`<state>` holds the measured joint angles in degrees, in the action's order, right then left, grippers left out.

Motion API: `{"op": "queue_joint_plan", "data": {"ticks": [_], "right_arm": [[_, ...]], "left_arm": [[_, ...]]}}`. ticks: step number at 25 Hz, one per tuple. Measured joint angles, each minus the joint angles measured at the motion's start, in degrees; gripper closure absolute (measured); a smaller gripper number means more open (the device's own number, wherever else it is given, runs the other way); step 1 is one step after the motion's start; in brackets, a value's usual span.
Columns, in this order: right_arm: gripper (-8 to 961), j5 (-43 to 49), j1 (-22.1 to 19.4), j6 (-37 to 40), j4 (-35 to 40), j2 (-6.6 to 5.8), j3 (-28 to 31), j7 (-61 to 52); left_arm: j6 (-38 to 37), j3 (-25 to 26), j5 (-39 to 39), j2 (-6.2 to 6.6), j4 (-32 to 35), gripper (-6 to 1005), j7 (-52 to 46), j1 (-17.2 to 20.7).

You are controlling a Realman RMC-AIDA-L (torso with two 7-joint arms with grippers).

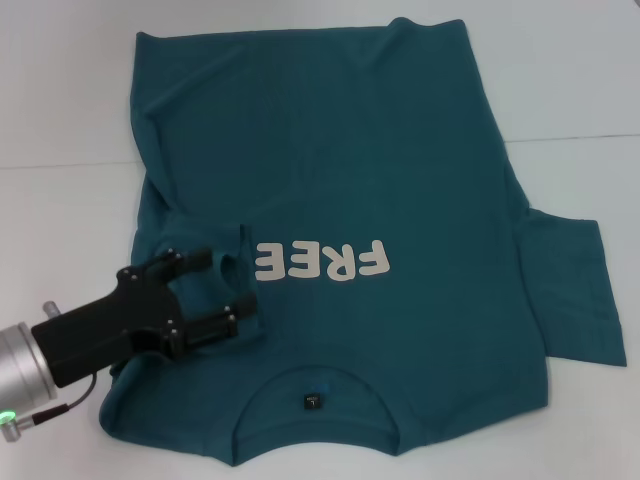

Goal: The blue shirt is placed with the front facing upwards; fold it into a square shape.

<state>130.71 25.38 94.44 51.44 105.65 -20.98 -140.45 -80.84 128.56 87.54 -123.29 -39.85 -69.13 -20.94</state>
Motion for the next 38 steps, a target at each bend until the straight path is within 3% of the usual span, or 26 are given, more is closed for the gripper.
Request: {"op": "queue_joint_plan", "data": {"ticks": [9,13,20,38], "right_arm": [[8,11.75,4.43,-1.25,3.98,-0.12,-0.12,-13.66],[8,13.71,5.56,-4.78,0.52,0.46,-2.50,-14.97],[11,15.06,7.25,-10.66,-5.64,0.44,-5.68,-15.08],[39,14.81,8.53,-20.39,-14.63,0.89,-8.67,-11.88]], "left_arm": [[3.15,-0.03,-3.64,-0.31,0.26,123,-2.74,-1.22],[4.68,0.00,-5.41,-0.44,0.75,122,-2.74,-1.70],[5.71,0.02,-7.02,-0.50,0.93,122,-2.73,-2.44],[8.07,0.02,-8.92,-0.55,2.97,122,-2.68,-3.68]]}}
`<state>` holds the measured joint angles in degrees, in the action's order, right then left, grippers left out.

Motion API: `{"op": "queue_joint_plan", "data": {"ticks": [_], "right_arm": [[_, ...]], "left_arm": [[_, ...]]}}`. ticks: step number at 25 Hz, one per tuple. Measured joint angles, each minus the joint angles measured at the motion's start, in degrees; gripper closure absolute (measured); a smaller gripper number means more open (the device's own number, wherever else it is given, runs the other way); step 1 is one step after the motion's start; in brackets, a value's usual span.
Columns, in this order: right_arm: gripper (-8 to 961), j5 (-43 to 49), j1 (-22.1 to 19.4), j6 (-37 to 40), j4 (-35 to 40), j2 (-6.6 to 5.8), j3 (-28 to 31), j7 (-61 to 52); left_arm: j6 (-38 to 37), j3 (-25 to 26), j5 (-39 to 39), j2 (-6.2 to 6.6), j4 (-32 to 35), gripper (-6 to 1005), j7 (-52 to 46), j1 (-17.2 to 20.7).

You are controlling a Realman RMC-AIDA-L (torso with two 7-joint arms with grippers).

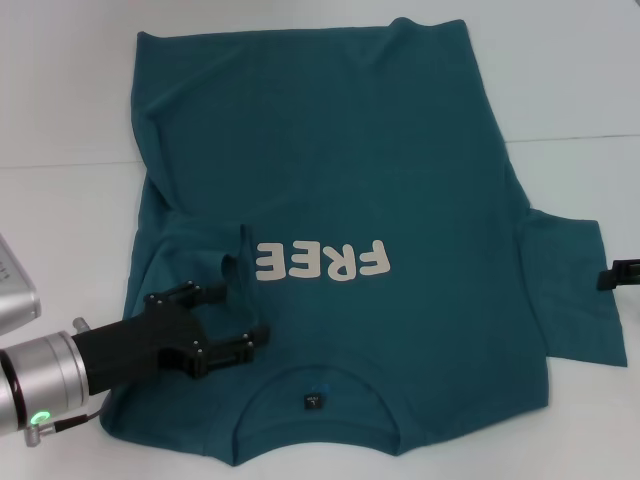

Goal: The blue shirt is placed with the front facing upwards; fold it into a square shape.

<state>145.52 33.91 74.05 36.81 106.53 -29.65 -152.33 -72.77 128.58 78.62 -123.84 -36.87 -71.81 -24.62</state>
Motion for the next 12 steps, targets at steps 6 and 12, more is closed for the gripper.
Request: {"op": "queue_joint_plan", "data": {"ticks": [6,12], "right_arm": [[48,-0.03,0.64,-1.55,-0.93,0.77,0.01,0.46],[58,0.09,1.46,-2.80,-2.84,0.94,0.04,1.02]], "left_arm": [[0.34,-0.10,-0.10,0.00,0.29,122,0.00,-0.01],[0.67,-0.10,-0.14,0.00,0.73,122,0.00,-0.05]]}}
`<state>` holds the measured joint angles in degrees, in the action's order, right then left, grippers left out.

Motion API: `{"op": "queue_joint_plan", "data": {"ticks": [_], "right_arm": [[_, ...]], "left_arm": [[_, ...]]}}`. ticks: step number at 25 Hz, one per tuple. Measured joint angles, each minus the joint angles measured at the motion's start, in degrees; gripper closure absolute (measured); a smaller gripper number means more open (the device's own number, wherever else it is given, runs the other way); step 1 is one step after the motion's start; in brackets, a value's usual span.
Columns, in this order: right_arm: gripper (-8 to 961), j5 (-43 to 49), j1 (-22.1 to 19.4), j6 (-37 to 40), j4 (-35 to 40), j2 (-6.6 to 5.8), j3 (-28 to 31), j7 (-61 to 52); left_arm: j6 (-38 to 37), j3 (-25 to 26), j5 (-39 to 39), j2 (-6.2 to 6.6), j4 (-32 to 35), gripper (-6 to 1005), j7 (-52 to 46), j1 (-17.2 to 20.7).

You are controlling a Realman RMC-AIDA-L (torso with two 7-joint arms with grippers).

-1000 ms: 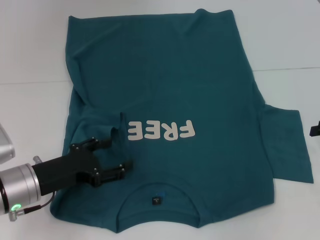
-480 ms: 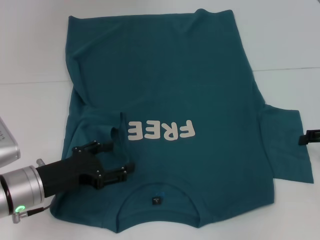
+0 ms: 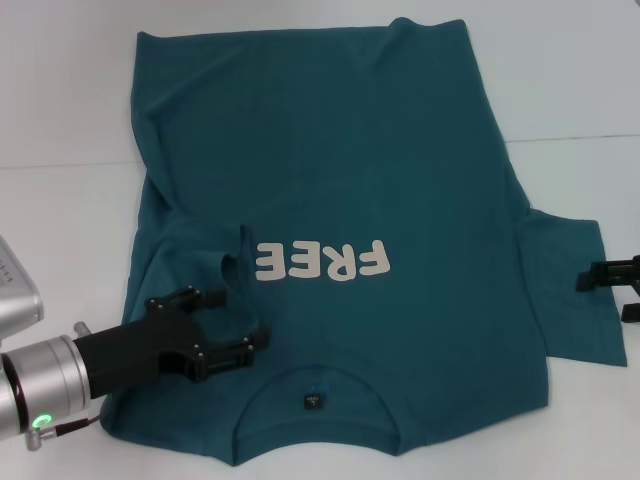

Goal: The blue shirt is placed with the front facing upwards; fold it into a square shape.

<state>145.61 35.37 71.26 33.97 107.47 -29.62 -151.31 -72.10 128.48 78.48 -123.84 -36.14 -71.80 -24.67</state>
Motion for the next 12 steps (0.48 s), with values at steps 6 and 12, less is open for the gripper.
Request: {"op": "queue_joint_plan", "data": {"ticks": [6,12], "right_arm": [[68,0.03,0.17,-0.79,-0.67,0.03,-0.05,0.23],[77,-0.26,0.16,-1.16,-0.88,0.12,0.13,0.23]], "left_arm": [[0.11,0.02,0.00,0.00,0.03,122,0.00,-0.03],[0.75,0.02,0.00,0.00,0.10,122,0.00,-0.13]]}}
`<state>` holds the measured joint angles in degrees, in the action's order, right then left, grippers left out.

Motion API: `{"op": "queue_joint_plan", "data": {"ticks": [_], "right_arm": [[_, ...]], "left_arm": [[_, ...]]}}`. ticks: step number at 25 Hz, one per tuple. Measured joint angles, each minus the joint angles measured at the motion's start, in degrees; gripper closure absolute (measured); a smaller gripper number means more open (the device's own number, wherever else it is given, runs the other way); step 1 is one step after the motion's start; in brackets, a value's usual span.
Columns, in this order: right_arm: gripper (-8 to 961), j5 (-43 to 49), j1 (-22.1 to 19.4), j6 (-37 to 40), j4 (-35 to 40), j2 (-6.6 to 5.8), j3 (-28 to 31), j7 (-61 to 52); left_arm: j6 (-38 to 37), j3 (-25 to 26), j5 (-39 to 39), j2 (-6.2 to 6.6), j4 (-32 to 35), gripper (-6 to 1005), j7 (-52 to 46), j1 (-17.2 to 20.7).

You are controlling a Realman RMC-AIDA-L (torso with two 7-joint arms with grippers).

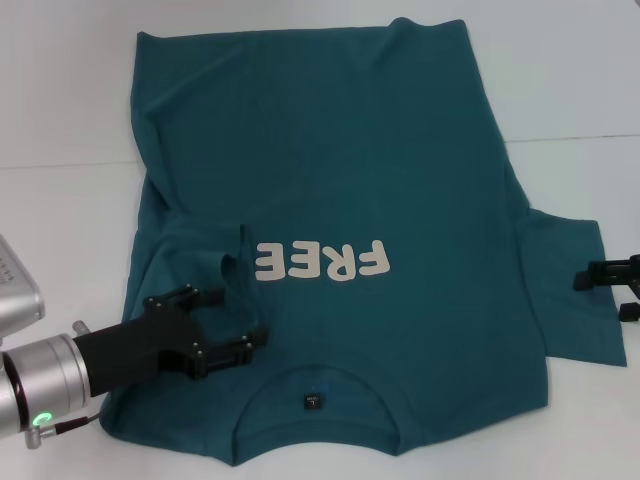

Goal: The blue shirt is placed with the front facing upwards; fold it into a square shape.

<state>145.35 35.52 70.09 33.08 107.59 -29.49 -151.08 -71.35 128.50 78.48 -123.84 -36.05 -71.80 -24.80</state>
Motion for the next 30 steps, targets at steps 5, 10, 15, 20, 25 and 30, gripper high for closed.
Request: {"op": "queue_joint_plan", "data": {"ticks": [5,10,15,20,25,30], "right_arm": [[85,-0.74,0.08,-0.52,-0.27,0.39,0.07,0.14],[93,-3.02,0.07,-0.56,-0.47,0.65,0.08,0.71],[101,-3.84,-0.01,-0.38,-0.48,0.69,0.21,0.79],[109,-4.27,-0.48,-0.56,-0.48,0.69,0.32,0.75],[268,-4.35,-0.79,-0.89,-0.41,0.82,0.28,0.99],[559,-4.34,-0.93,-0.39,0.04,1.04,-0.10,3.99]], "left_arm": [[0.04,0.00,0.00,0.00,0.05,122,0.00,-0.06],[0.19,0.00,0.00,0.00,0.11,122,0.00,-0.07],[0.19,0.00,0.00,0.00,0.67,122,0.00,-0.16],[0.25,0.00,0.01,0.00,0.82,122,0.00,-0.34],[0.59,0.00,-0.07,0.00,0.90,122,0.00,-0.50],[0.60,0.00,-0.13,0.00,0.90,122,0.00,-0.60]]}}
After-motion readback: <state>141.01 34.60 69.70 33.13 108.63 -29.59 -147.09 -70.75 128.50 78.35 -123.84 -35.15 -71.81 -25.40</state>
